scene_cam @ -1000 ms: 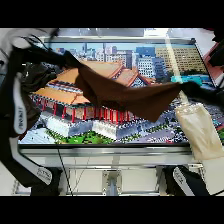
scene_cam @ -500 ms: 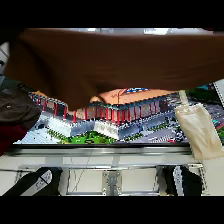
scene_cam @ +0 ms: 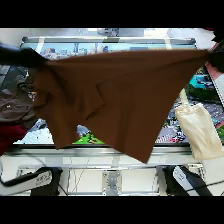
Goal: Fold the shirts.
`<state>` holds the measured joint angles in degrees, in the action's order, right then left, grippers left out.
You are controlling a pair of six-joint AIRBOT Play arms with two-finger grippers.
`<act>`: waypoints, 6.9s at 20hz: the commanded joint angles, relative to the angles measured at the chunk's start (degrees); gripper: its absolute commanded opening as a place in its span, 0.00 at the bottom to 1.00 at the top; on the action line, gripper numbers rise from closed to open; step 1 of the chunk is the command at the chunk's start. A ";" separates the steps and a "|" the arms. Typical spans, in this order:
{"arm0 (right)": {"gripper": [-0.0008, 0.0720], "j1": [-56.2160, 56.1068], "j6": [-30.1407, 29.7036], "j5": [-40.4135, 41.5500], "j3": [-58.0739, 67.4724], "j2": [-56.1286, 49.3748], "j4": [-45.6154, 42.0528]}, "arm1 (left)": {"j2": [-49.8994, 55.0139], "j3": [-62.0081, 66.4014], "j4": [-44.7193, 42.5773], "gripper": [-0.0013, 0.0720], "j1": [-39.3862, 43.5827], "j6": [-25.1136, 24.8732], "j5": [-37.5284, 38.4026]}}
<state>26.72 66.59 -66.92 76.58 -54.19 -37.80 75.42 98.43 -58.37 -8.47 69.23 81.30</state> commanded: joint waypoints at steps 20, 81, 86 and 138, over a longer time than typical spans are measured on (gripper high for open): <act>0.51 -13.14 4.90 40.63 -8.44 -8.92 -16.26 | 14.08 13.29 -3.08 0.75 -13.90 -4.87 -17.73; 0.51 -31.04 32.17 38.71 -75.69 21.99 12.63 | 28.44 3.96 -5.88 0.04 -5.11 -19.47 -7.76; 0.47 -33.55 31.89 36.57 -67.80 13.44 2.16 | 28.44 3.96 -5.86 0.04 -5.11 -19.47 -7.61; 0.04 -40.76 37.88 15.80 4.33 5.90 -70.75 | -18.97 5.44 -0.59 0.03 -5.09 0.66 -3.17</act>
<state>-14.48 107.13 -53.49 80.34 -35.86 -107.13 50.17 104.14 -57.39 -13.61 66.48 72.40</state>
